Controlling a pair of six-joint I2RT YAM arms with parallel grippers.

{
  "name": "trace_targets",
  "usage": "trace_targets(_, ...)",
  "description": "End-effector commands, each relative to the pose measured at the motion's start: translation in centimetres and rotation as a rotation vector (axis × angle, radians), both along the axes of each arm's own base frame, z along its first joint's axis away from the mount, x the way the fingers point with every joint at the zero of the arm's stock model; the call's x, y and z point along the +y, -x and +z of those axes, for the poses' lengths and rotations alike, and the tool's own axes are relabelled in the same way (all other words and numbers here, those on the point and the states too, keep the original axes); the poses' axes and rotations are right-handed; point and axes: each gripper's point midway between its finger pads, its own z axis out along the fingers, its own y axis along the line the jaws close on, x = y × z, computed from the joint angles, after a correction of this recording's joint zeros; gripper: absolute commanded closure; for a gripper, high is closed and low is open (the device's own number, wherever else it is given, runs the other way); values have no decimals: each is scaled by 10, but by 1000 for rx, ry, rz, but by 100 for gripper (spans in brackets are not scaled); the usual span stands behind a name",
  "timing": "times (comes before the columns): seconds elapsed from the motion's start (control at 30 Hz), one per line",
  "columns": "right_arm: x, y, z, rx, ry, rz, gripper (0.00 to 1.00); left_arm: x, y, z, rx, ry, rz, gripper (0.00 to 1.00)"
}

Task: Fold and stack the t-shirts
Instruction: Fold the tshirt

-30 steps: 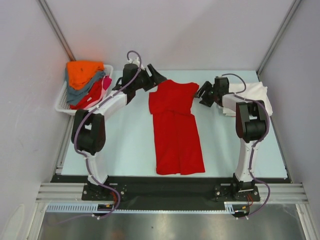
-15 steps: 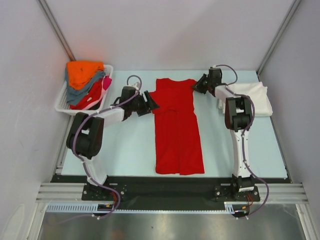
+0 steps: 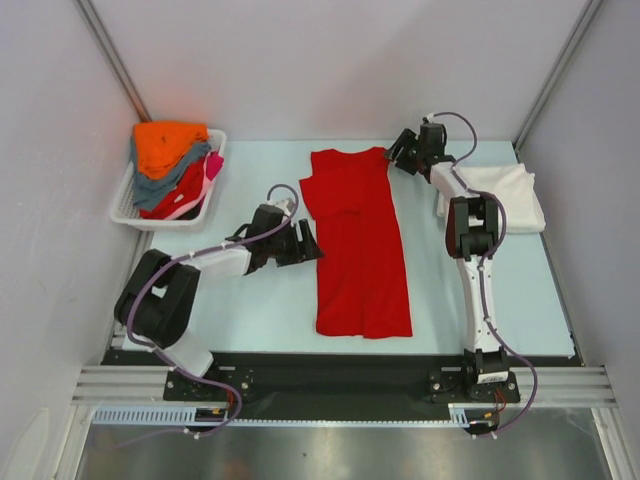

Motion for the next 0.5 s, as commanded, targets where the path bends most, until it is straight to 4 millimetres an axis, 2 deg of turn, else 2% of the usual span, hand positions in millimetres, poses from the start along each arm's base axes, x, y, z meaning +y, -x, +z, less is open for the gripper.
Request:
trace_targets(0.0,-7,16,46,-25,62,29,37,5,13,8,-32,-18,12,26)
trace_targets(0.03,-7,26,38,2,75,46,37,5,23,2,-10,-18,13,27)
trace_targets(0.07,-7,33,41,7,74,54,37,5,29,1,-5,-16,10,27)
trace_targets(0.1,-4,40,67,-31,69,70,36,1,36,4,-12,-8,0,29)
trace_targets(0.13,-3,47,71,-34,70,84,36,4,47,-4,14,-13,5,29)
trace_targets(0.17,-5,67,50,24,68,90,36,3,53,-6,18,-8,3,29)
trace_targets(0.2,-4,74,80,-32,61,97,36,-1,60,-4,17,5,-10,30)
trace_targets(0.23,-4,84,83,-30,57,101,36,1,72,-13,49,10,-8,31)
trace_targets(0.27,-5,108,57,43,48,107,37,-3,75,-11,35,33,-16,31)
trace_targets(0.3,-3,117,60,35,34,115,37,-6,81,-11,39,47,-25,32)
trace_targets(0.33,-5,130,79,6,22,112,37,-9,93,-16,64,58,-39,32)
trace_targets(0.37,-6,141,77,18,10,110,38,-14,97,-15,61,79,-53,33)
trace_targets(0.4,-7,165,60,64,4,109,38,-19,105,-17,70,88,-76,34)
trace_targets(0.43,-8,178,79,37,-1,110,39,-20,113,-22,89,92,-82,35)
trace_targets(0.47,-7,186,89,7,-6,109,39,-23,116,-22,86,102,-89,36)
